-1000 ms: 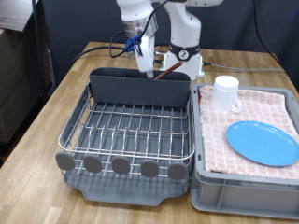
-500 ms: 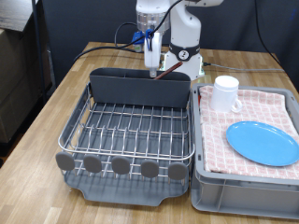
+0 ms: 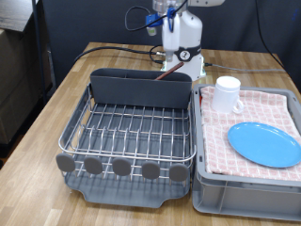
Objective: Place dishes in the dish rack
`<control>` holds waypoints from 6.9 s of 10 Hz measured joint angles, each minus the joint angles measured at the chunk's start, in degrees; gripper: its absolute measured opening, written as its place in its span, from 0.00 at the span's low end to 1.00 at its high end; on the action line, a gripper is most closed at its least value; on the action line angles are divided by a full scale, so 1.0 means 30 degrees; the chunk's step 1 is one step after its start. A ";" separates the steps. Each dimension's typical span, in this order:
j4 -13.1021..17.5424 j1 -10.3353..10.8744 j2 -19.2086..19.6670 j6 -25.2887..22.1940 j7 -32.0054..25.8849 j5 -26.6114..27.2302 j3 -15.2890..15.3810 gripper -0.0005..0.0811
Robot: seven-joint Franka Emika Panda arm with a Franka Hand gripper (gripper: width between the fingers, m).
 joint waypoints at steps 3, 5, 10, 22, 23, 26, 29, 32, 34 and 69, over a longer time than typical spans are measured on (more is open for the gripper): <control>0.1033 0.2054 0.0733 -0.0052 -0.4142 0.0424 -0.0034 0.99; 0.1036 0.1889 0.0732 0.0215 -0.3354 0.0128 0.0138 0.99; 0.2996 0.2923 0.2031 0.0722 -0.3518 -0.0312 0.2062 0.99; 0.5741 0.3619 0.7124 0.4160 -0.6334 0.3836 0.3405 0.99; 0.5359 0.3619 0.7528 0.5245 -0.7179 0.4604 0.3335 0.99; 0.4534 0.3622 0.8837 0.8185 -0.9317 0.6650 0.3383 0.99; 0.4382 0.3619 0.9637 0.9549 -1.0748 0.7899 0.3600 0.99; 0.4324 0.3615 0.9641 0.9722 -1.2567 0.9834 0.3637 0.99; 0.4126 0.3615 0.9701 1.0039 -1.3899 1.1299 0.3730 0.99; 0.5156 0.4478 1.3388 1.3213 -1.9152 1.6075 0.4211 0.03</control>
